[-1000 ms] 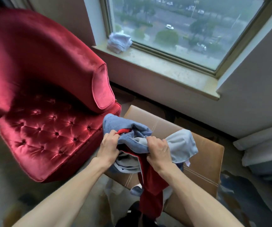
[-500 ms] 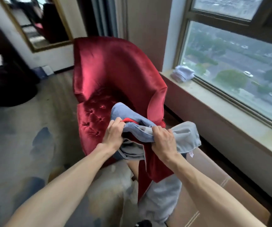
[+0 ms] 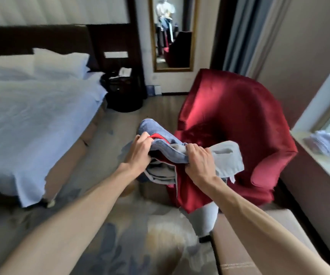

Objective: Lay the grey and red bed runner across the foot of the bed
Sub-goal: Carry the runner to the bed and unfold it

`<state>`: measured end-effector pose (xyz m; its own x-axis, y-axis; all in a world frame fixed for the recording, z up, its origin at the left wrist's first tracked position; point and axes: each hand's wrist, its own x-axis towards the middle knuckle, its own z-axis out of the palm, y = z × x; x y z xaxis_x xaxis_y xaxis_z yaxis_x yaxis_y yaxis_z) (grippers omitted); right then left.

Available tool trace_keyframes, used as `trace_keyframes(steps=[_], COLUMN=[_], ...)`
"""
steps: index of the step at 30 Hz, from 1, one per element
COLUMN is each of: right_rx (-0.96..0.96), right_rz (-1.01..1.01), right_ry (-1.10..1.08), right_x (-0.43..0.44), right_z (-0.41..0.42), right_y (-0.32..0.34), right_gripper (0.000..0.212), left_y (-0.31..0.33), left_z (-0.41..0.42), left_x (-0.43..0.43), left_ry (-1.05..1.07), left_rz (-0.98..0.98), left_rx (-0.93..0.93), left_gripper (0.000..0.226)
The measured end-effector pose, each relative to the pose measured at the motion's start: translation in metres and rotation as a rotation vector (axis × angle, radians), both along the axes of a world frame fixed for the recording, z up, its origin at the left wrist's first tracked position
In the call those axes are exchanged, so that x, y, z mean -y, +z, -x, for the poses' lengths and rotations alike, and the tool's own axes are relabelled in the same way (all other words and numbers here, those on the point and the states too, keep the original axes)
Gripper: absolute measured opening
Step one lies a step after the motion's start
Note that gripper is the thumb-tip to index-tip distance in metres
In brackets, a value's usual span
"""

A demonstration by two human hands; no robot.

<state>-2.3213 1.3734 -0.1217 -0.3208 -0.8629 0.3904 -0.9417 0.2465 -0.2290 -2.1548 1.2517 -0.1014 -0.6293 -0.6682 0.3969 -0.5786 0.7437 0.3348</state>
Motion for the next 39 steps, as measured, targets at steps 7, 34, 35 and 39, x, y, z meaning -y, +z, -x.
trace_keyframes(steps=[7,34,35,39], right_rx=[0.003,0.013,0.019,0.027], right_rz=[0.059,0.118,0.118,0.137], right_ry=[0.191,0.873,0.889,0.969], right_x=[0.104,0.479,0.494,0.552], right_z=[-0.089,-0.528,-0.544,-0.610], right_y=[0.021,0.040,0.041,0.048], right_gripper=[0.043,0.036,0.036,0.032], left_y=[0.023,0.038,0.039,0.046], left_z=[-0.107,-0.562,-0.577,-0.640], left_x=[0.074,0.311,0.322,0.367], left_ry=[0.167,0.892,0.912,1.003], left_rz=[0.014,0.106,0.106,0.116], left_rx=[0.016,0.105,0.114,0.135], left_gripper=[0.032,0.021,0.021,0.023])
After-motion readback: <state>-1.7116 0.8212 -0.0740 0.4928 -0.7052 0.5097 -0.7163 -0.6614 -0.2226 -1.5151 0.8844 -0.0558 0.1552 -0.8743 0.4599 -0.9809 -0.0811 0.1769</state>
